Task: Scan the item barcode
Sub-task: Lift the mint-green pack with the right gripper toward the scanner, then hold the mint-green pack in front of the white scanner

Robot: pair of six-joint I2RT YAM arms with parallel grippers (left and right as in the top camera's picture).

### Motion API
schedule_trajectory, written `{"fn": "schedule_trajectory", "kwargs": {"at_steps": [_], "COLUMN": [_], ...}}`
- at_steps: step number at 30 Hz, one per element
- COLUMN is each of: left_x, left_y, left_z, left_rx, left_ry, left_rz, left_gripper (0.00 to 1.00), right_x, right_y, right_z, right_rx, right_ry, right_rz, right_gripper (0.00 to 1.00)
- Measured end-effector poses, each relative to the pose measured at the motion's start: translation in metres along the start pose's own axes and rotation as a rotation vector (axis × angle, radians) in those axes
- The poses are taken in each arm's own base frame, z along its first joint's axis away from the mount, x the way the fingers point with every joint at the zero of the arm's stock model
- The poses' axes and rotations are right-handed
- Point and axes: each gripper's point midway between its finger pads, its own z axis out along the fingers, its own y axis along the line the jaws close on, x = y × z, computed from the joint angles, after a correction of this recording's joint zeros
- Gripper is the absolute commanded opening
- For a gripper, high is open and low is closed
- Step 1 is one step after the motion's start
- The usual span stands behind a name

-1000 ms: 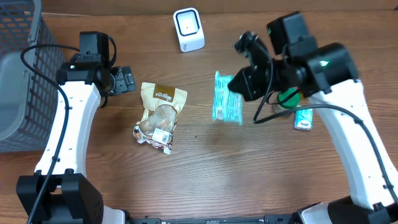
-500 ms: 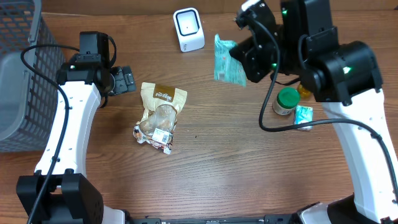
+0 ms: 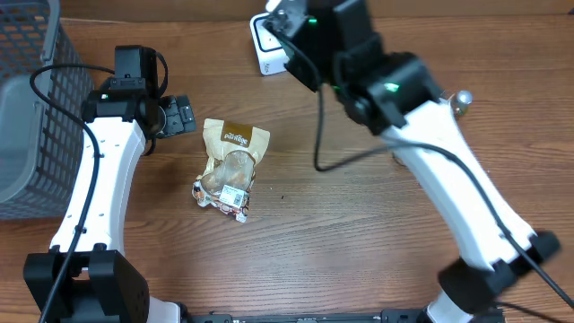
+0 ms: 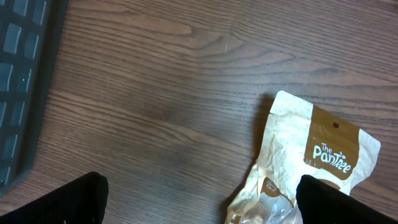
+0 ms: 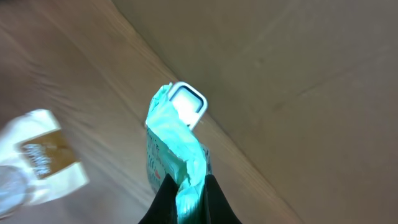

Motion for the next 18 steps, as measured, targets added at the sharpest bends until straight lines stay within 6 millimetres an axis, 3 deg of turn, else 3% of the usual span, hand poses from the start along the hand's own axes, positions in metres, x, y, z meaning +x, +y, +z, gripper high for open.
{"fn": "schedule_trajectory", "kwargs": {"at_steps": [6,18], "left_x": [0.000,0.000], "left_y": [0.000,0.000], "left_z": [0.000,0.000], "left_rx": [0.000,0.000], "left_ry": [0.000,0.000], "left_rz": [0.000,0.000], "left_gripper": [1.00,1.00], "right_x": [0.020,0.033], "right_y": [0.007,0.003], "right_z": [0.061,0.151], "right_rx": [0.052,0.236], "right_ry": [0.085,0.088], "right_rz": [-0.032,-0.013], "right_gripper": [0.04,0.04]}}
